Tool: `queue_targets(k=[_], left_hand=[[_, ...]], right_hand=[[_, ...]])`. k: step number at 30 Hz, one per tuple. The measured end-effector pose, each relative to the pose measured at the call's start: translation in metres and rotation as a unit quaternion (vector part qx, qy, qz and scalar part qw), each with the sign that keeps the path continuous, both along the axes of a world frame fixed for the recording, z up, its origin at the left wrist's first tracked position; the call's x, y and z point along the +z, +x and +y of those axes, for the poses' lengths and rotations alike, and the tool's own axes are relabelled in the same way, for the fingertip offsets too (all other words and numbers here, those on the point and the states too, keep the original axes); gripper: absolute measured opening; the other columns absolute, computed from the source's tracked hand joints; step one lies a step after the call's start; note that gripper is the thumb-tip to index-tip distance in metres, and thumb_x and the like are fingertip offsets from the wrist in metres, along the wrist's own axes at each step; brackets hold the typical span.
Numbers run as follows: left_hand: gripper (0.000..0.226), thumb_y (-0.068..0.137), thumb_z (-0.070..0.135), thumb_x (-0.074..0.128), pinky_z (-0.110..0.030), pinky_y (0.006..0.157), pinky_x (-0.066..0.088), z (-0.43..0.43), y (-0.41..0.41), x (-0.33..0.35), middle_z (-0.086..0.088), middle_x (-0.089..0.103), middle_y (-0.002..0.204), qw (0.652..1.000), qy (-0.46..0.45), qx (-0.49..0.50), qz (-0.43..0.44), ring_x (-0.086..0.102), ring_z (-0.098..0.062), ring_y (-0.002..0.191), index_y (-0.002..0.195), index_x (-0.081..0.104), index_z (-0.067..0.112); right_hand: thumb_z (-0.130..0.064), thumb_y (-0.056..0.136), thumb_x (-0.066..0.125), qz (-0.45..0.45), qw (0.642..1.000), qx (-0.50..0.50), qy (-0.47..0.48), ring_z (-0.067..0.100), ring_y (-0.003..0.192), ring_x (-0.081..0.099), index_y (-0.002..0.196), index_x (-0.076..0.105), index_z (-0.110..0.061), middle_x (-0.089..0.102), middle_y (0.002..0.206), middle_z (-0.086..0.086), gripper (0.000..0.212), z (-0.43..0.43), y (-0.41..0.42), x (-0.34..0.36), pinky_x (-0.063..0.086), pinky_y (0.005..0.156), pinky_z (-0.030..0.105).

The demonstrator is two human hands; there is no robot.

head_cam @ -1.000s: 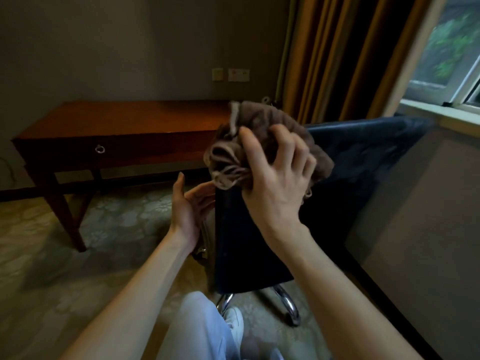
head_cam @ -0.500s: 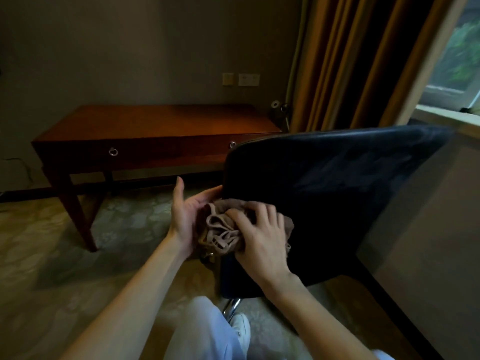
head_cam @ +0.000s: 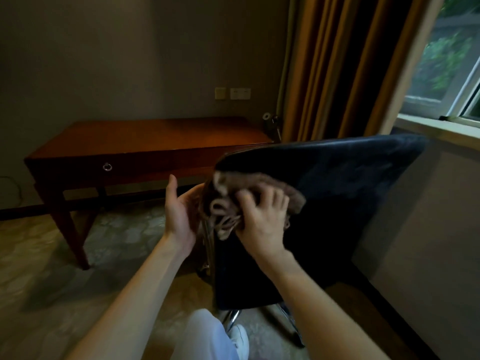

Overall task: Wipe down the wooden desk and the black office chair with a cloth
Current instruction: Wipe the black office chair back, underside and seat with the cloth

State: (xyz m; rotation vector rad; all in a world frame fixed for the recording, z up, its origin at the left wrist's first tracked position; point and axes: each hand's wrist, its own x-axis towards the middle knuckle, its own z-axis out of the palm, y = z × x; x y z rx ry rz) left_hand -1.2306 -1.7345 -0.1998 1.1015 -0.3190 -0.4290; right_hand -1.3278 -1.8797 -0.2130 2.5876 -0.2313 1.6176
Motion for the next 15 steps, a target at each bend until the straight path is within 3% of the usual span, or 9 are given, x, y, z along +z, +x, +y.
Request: queue_targets(k=[4,7,9,12,15], left_hand=[[0.089,0.096,0.081,0.018,-0.048,0.105,0.044,0.006,0.016,-0.002,-0.011,0.07,0.132,1.0,-0.001,0.002,-0.023,0.066,-0.025,0.125,0.12,0.078,0.019],[0.087,0.097,0.079,0.021,-0.046,0.104,0.046,0.012,0.026,0.001,-0.01,0.072,0.128,1.0,-0.008,0.021,-0.015,0.068,-0.025,0.122,0.116,0.079,0.018],[0.086,0.095,0.081,0.026,-0.049,0.103,0.048,0.014,0.033,0.003,-0.013,0.073,0.127,0.999,-0.014,0.038,0.0,0.067,-0.029,0.122,0.117,0.078,0.016],[0.086,0.097,0.077,0.025,-0.056,0.114,0.04,0.015,0.036,0.01,-0.017,0.068,0.134,0.999,-0.03,0.026,-0.004,0.059,-0.037,0.131,0.13,0.07,0.012],[0.067,0.105,0.066,0.025,-0.047,0.113,0.042,0.01,0.026,0.028,-0.001,0.071,0.131,0.991,0.019,0.098,-0.084,0.061,-0.023,0.129,0.136,0.064,0.021]], right_hand=[[-0.039,0.075,0.073,0.153,0.986,0.026,-0.054,0.033,0.101,0.047,0.122,0.057,-0.027,0.046,0.116,0.008,0.051,0.004,0.013,-0.046,0.043,0.082,0.047],[-0.04,0.078,0.065,0.179,0.979,0.065,-0.07,0.031,0.102,0.044,0.124,0.056,-0.026,0.047,0.116,0.008,0.049,0.009,0.009,-0.025,0.048,0.082,0.047],[-0.037,0.085,0.059,0.116,0.986,0.097,-0.073,0.032,0.1,0.046,0.123,0.061,-0.021,0.051,0.116,0.01,0.041,0.012,-0.004,-0.001,0.046,0.08,0.045],[-0.04,0.096,0.059,-0.035,0.992,0.089,-0.081,0.033,0.106,0.048,0.124,0.06,-0.022,0.05,0.123,0.012,0.034,0.011,-0.027,0.048,0.038,0.085,0.043],[-0.045,0.097,0.061,-0.114,0.987,0.017,-0.109,0.033,0.109,0.045,0.127,0.054,-0.026,0.044,0.125,0.009,0.036,0.005,-0.041,0.098,0.035,0.088,0.043]])
